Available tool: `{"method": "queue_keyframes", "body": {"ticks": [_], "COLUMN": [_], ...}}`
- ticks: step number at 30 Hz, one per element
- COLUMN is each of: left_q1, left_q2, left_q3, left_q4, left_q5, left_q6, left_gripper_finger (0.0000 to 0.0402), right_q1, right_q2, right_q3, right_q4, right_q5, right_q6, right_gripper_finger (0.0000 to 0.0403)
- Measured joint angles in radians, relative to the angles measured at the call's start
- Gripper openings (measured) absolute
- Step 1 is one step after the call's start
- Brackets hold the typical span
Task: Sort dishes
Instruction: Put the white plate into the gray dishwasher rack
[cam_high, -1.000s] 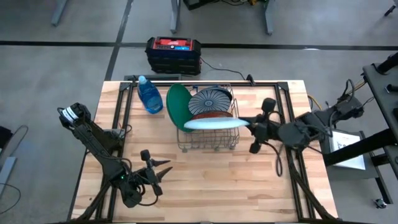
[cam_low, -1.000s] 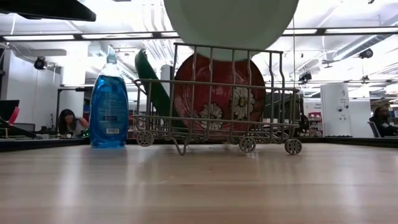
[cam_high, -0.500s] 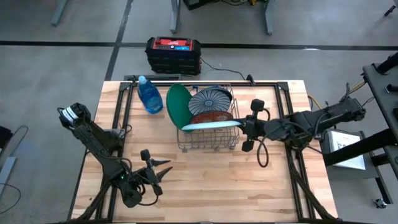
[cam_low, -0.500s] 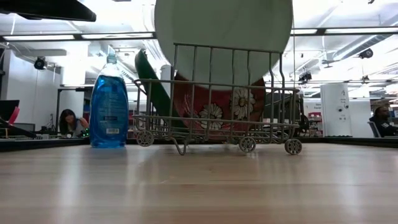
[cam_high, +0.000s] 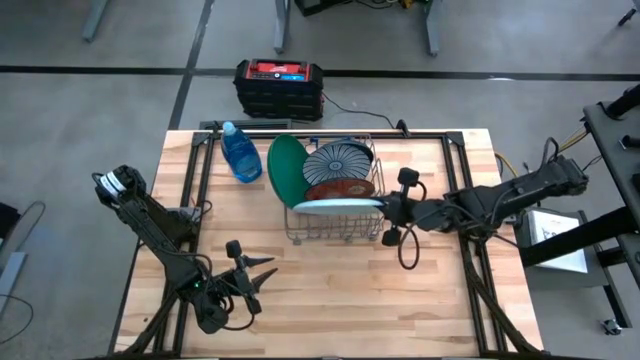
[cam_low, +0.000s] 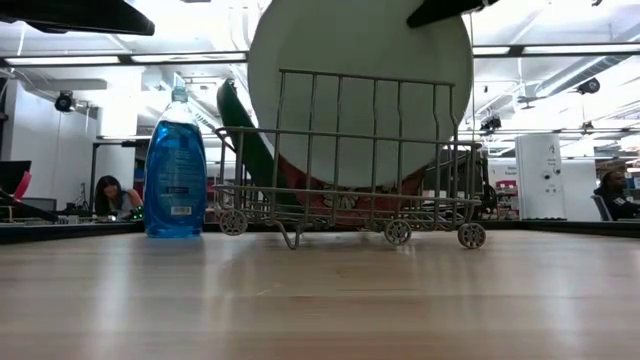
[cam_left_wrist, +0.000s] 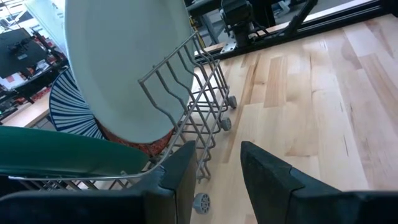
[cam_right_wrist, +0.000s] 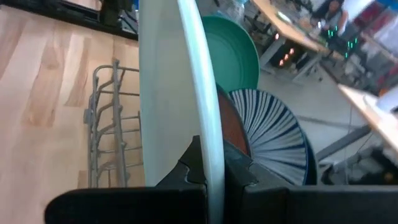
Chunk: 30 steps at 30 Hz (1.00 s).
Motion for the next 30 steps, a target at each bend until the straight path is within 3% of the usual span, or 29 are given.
{"method": "queue_keyframes", "body": {"ticks": [6, 12, 30], "left_q1": [0.000, 0.000, 0.000], "left_q2": [0.000, 0.001, 0.001], "left_q3": [0.000, 0.000, 0.000], "left_q4": [0.000, -0.001, -0.006], "left_q5": [0.000, 0.001, 0.004], "left_q6": [-0.009, -0.021, -0.027], "left_gripper_finger": [0.0116, 0.0116, 0.0116], "right_q1": [-0.026, -0.054, -0.063], "right_q2": [0.000, 0.009, 0.070], "right_q3": [-0.008, -0.009, -0.013], "right_q4": [0.000, 0.003, 0.009], "right_q5": [-0.020, -0.152, -0.151], "right_q6": [0.057, 0.039, 0.034], "right_gripper_finger": [0.0000, 0.0000, 0.0015]}}
